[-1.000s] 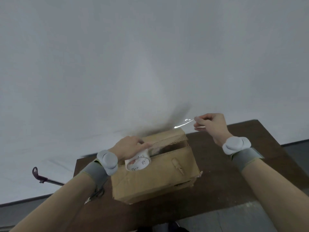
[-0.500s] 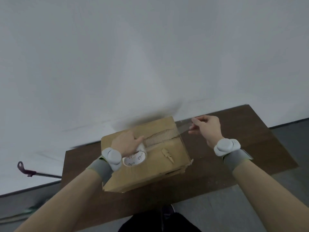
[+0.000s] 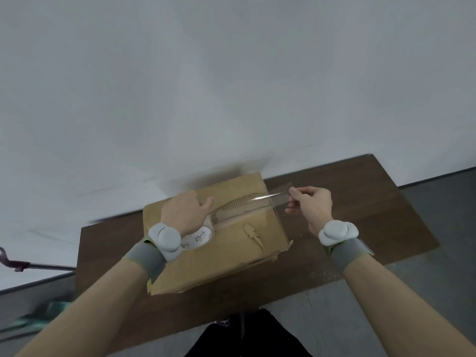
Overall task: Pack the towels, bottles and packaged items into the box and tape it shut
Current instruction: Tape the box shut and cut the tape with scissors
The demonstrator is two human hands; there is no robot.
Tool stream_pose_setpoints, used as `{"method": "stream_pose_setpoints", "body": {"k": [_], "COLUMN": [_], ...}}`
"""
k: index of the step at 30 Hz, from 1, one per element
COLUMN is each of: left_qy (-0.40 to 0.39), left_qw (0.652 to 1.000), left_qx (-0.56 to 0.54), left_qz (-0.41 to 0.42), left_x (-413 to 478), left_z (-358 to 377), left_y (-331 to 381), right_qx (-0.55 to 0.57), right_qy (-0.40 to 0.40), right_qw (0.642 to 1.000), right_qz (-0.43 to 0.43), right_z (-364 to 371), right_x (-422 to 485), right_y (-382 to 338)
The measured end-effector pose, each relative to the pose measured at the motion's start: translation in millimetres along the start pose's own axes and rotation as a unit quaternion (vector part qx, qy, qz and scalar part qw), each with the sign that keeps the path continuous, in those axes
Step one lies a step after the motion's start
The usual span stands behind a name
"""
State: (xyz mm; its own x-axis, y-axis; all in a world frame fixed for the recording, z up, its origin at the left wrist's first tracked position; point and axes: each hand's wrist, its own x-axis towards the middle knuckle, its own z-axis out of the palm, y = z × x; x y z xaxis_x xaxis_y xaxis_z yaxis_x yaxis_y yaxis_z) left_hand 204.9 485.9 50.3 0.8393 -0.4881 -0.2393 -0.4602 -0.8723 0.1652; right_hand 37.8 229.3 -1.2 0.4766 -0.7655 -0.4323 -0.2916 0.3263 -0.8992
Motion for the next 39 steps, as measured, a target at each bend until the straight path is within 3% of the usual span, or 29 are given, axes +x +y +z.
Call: {"method": "stream_pose_setpoints", "body": {"k": [10,18,25,29,39], "left_qy": [0.066,0.032,-0.004,0.013,0.035], "left_qw": [0.995,0.993,0.995,0.994,0.989], "left_qx": [0.077,0.104,0.074,0.092,0.125], "left_qz": [-0.013,-0.046,-0.065,-0.054,-0.073], "left_x": [1.0,2.6,4.8,1.8,-6.0], "left_z": [2.6,-2.9,-11.6,-6.0,6.9], "left_y": [41.9,49.0,48.2,47.3,48.3], "right_qx": [0.000,0.038,0.025,0.007,-0.040], "right_qy": [0.013,-0.006,-0.014,-0.015,0.020], "right_qw": [0.999,0.995,0.998,0.999,0.994], "right_qz": [0.034,0.089,0.061,0.043,0.098], "right_z": [-16.5,-16.3,-17.7,-20.3,2.9], "right_x": [20.7,20.5,21.5,24.1,17.2], "right_y": [20.8,40.7,40.6,40.2,60.7]}}
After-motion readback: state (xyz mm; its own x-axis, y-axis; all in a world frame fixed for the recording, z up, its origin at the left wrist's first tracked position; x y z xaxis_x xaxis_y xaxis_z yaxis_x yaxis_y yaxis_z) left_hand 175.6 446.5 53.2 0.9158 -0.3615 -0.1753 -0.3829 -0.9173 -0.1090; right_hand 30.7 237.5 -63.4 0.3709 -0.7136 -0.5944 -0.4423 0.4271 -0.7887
